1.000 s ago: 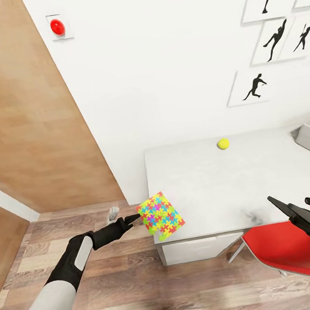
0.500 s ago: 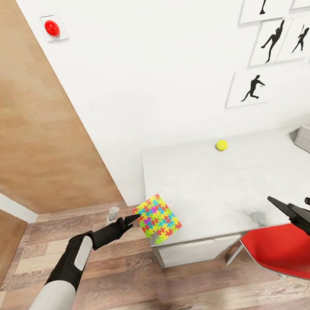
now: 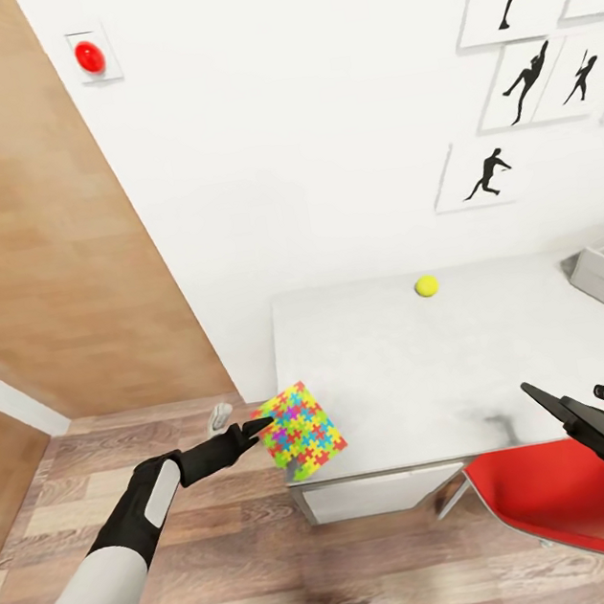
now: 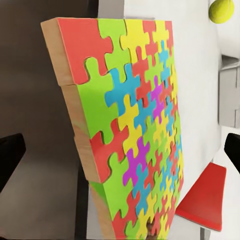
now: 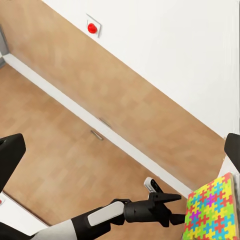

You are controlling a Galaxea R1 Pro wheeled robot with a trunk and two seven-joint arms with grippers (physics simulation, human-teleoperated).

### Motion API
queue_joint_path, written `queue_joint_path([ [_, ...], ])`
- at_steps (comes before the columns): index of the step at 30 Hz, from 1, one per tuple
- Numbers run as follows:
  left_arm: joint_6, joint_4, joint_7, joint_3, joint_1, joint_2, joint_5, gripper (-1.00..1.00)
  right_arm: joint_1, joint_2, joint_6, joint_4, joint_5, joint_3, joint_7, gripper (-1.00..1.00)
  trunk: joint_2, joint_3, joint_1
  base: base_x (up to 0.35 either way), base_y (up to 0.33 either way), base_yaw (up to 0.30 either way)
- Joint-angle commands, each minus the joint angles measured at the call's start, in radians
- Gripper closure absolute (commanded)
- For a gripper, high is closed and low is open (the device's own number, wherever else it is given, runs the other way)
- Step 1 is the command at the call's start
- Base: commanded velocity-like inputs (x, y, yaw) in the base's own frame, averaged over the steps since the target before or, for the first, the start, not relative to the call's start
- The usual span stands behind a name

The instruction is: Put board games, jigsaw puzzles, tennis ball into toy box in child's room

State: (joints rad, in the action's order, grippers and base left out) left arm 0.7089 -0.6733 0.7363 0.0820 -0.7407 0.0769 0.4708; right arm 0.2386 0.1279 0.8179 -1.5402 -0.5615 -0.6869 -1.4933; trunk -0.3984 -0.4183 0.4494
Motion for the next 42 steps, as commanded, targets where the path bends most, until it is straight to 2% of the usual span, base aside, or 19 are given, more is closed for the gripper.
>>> queue_joint_path([
  [1, 0.006, 0.000, 0.002, 0.002, 0.000, 0.000, 0.002, -1.00, 0.001, 0.000, 0.010, 0.000, -0.001, 0.000, -0.002, -1.00, -0.002, -0.001, 0.001, 0.031, -0.075, 0.000],
  [21, 0.006, 0.000, 0.003, 0.002, -0.001, 0.000, 0.002, -1.00, 0.001, -0.001, 0.010, 0.000, -0.001, 0.000, -0.003, -1.00, -0.002, -0.001, 0.001, 0.004, -0.063, 0.000],
  [42, 0.003, 0.000, 0.004, 0.002, 0.000, 0.000, 0.002, -1.00, 0.001, -0.001, 0.010, 0.000, -0.001, 0.000, -0.002, -1.00, -0.002, -0.001, 0.001, 0.000, -0.004, 0.000],
])
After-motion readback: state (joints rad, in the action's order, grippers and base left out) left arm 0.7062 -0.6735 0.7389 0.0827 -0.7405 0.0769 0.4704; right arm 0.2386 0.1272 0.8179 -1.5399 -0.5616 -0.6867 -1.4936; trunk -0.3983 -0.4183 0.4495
